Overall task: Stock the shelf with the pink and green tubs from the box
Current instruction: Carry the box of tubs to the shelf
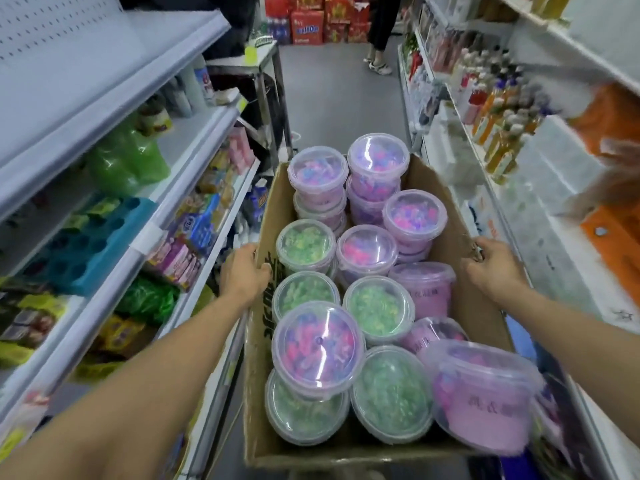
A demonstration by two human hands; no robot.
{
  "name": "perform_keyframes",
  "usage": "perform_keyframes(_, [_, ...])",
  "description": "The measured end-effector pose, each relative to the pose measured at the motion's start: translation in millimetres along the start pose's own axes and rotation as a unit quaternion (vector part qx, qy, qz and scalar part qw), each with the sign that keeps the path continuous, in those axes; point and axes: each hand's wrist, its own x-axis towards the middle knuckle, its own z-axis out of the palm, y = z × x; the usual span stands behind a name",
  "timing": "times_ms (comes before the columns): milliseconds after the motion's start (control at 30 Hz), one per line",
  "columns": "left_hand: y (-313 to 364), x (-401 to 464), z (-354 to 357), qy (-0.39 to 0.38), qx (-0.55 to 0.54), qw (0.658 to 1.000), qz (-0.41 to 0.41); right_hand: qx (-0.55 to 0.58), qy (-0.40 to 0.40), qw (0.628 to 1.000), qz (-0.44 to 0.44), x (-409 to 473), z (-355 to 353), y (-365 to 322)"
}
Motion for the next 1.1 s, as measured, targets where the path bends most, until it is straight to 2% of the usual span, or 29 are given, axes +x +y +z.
perform_keyframes(133, [10.0, 93.8, 14.3, 0.000, 0.000, 1.000, -0.004, -0.040, -0.003, 0.999, -0.003, 93.5, 32.9, -27.6])
perform_keyframes(533, [25.4, 371.0, 48.9, -0.034, -0.009, 0.999, -0.008, -0.042, -0.009, 0.999, 0.008, 323.5, 136.3, -114.2])
perform_keyframes(700, [-5.2, 478.9, 94.1, -0.053, -0.031, 0.998, -0.013, -0.031, -0.006, 0.999, -0.002, 403.1, 174.9, -146.1])
perform_keyframes(900, [-6.6, 579.9, 133.0, -0.055, -0.044, 0.997, -0.038, -0.043, -0.026, 0.999, 0.013, 500.5, 227.5, -165.8])
perform_keyframes(1100, [15.2, 665.5, 153.2, -0.061, 0.002, 0.997, -0.044, -0.047, -0.035, 0.998, 0.037, 587.9, 287.8, -171.6])
